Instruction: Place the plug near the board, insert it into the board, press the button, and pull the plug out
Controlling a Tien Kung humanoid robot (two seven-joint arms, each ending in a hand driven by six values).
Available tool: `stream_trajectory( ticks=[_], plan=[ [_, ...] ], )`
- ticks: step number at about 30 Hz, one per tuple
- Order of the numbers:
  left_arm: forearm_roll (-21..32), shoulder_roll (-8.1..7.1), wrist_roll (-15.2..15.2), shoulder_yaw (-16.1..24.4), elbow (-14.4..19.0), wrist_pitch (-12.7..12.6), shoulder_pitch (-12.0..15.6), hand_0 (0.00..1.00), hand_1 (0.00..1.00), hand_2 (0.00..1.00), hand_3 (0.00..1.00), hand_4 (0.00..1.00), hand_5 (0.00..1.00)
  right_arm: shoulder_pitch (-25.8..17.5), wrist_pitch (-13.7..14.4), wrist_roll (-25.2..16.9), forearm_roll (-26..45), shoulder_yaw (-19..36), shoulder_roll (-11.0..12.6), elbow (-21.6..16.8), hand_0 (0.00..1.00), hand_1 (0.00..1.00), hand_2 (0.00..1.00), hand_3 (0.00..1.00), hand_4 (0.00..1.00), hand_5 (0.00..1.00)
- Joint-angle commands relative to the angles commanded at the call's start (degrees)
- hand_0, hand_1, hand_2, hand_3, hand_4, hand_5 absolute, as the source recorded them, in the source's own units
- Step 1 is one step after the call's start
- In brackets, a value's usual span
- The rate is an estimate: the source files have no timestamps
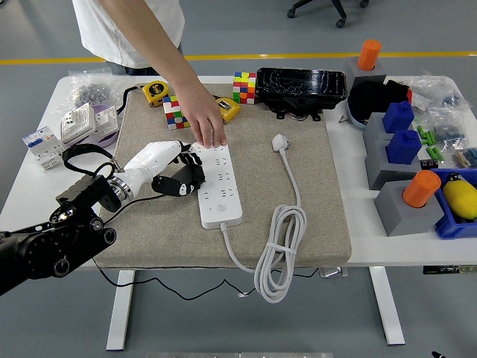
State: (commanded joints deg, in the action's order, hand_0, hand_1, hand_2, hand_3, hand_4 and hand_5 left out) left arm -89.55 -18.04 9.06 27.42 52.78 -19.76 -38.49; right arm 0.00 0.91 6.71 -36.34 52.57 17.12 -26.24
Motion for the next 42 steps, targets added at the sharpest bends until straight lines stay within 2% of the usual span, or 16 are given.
stream_trajectory(
  ticks=[2,3,12,14,15,20,21,26,27,30,32,33,36,42],
  plan=[
    [0.3,-0.02,0.1,0.0,0.0,0.0,0.0,0.574,0.717,0.752,0.791,0.998,0.14,0.0,0.0,0.0,0.0,0.0,0.0,0.0,0.679,0.687,0.696,0.596,0.933,0.528],
    [0.5,-0.03,0.1,0.1,0.1,0.1,0.0,0.574,0.722,0.769,0.803,0.998,0.204,0.0,0.0,0.0,0.0,0.0,0.0,0.0,0.679,0.687,0.696,0.596,0.933,0.528],
    [1.1,-0.14,-0.5,1.5,1.4,0.8,0.9,0.544,0.713,0.762,0.799,0.998,0.229,0.0,0.0,0.0,-0.1,0.1,0.0,-0.2,0.679,0.687,0.696,0.596,0.933,0.529],
    [1.9,-0.34,-0.3,3.1,3.1,0.0,2.0,0.544,0.713,0.762,0.799,0.998,0.229,0.0,0.0,0.0,-0.2,0.1,0.1,-0.2,0.679,0.687,0.696,0.596,0.933,0.529],
    [2.4,-0.4,-0.1,3.6,3.7,-0.4,2.3,0.534,0.691,0.723,0.778,0.978,0.316,-0.1,0.0,0.0,-0.2,0.1,0.1,-0.2,0.679,0.687,0.696,0.596,0.933,0.528],
    [5.3,-0.95,0.2,8.4,8.8,-3.2,5.8,0.534,0.691,0.723,0.778,0.978,0.316,-0.1,0.0,0.0,-0.2,0.0,0.1,-0.1,0.679,0.687,0.696,0.596,0.933,0.528],
    [5.4,-1.09,-0.5,9.5,10.0,-3.3,6.7,0.543,0.692,0.723,0.765,0.928,0.414,-0.1,0.0,0.0,-0.2,0.0,0.1,-0.1,0.679,0.687,0.696,0.596,0.933,0.528],
    [3.3,-2.26,-5.1,12.6,15.5,-3.5,10.8,0.543,0.692,0.723,0.765,0.928,0.414,0.2,0.0,0.0,-0.3,-0.1,0.1,-0.2,0.679,0.687,0.696,0.596,0.933,0.528],
    [2.8,-2.52,-6.2,13.0,16.6,-3.4,11.6,0.601,0.705,0.732,0.745,0.913,0.463,0.2,0.0,0.0,-0.3,-0.1,0.1,-0.2,0.678,0.687,0.696,0.596,0.933,0.528],
    [0.7,-3.49,-9.4,14.5,20.1,-2.6,14.9,0.601,0.705,0.732,0.745,0.913,0.463,0.3,0.0,0.0,-0.3,-0.1,0.2,-0.2,0.678,0.687,0.696,0.596,0.933,0.528],
    [-0.6,-3.89,-10.2,15.4,21.3,-2.4,16.5,0.601,0.705,0.732,0.745,0.913,0.463,0.3,0.0,0.0,-0.3,-0.2,0.3,-0.2,0.678,0.687,0.696,0.596,0.933,0.528],
    [-1.6,-4.12,-10.7,15.9,21.9,-2.3,17.4,0.664,0.709,0.725,0.719,0.898,0.483,0.2,0.0,0.0,-0.3,-0.2,0.3,-0.2,0.68,0.687,0.696,0.596,0.933,0.528],
    [-3.6,-4.65,-12.0,17.1,23.2,-2.0,19.4,0.664,0.709,0.725,0.719,0.898,0.483,0.2,0.0,0.0,-0.3,-0.3,0.2,-0.1,0.68,0.687,0.696,0.596,0.933,0.528],
    [-5.4,-5.47,-13.0,17.5,24.4,-1.0,21.2,0.684,0.727,0.74,0.711,0.893,0.49,0.1,0.0,-0.1,-0.5,-0.2,0.2,-0.3,0.678,0.687,0.696,0.596,0.933,0.528]
  ],
)
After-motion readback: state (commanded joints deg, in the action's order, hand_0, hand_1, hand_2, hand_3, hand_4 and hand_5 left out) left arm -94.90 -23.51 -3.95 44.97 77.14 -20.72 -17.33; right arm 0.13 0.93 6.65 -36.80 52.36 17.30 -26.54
